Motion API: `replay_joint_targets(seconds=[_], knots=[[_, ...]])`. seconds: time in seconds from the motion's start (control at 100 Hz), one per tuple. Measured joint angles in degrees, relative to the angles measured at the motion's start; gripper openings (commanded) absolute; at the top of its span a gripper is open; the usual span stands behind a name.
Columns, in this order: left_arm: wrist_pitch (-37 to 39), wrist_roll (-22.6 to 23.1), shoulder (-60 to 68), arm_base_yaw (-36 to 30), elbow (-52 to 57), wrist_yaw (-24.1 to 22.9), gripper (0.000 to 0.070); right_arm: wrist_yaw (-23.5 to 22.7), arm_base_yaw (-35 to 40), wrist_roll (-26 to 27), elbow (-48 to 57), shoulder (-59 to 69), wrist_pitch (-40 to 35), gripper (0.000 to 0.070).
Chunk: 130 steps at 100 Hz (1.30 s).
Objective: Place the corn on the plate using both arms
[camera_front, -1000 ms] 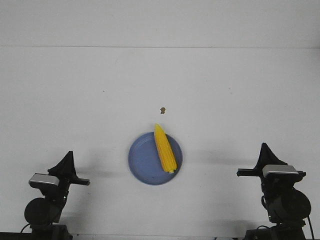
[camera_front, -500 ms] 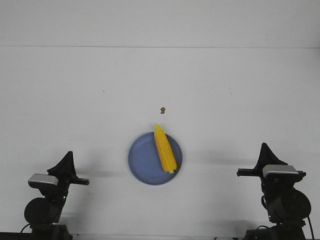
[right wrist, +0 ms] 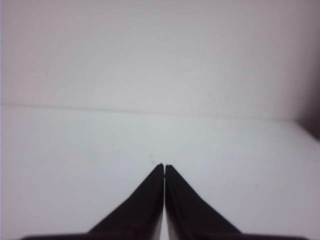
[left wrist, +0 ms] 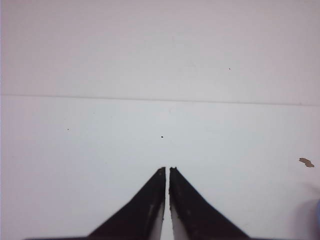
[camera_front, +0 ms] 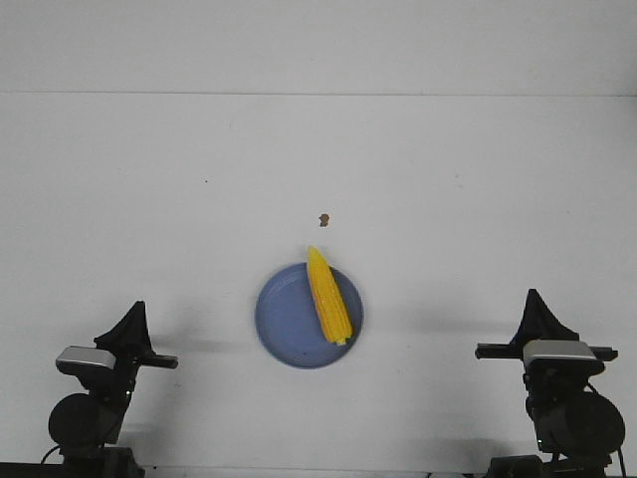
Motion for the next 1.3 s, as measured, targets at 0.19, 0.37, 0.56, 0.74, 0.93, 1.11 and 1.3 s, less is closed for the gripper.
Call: replay_joint_targets(seconds=[0.19, 0.37, 0.56, 0.74, 0.93, 1.11, 1.3], knots=[[0.0, -0.02, 0.0, 0.0, 0.0, 0.0, 0.0012, -5.35, -2.1, -0.26, -5.64, -6.27, 1.64, 0.0007], [0.0, -0.04, 0.0, 0.0, 0.0, 0.0, 0.0012, -7.72, -2.78, 0.07, -12.63, -10.97, 5.4, 0.0007], [0.02, -0.15, 0.02, 0.0, 0.0, 0.0, 0.0012, -7.93, -2.75, 0.96, -18.75, -11.98, 10.01, 0.0007], [0.0, -0.15, 0.02, 0.0, 0.0, 0.0, 0.0012, -9.03, -2.75, 1.92, -21.55, -11.98, 13.18, 0.0007], [0.0, -0.15, 0.02, 0.0, 0.0, 0.0, 0.0012, -9.38, -2.73, 2.1, -22.82, -11.98, 15.78, 0.0007], [0.0, -0.15, 0.02, 0.0, 0.0, 0.0, 0.0012, -9.38, -2.73, 2.12, -22.82, -11.98, 15.87, 0.0007], [0.0, -0.15, 0.02, 0.0, 0.0, 0.0, 0.0012, -9.38, -2.73, 2.12, -22.82, -11.98, 15.93, 0.0007]])
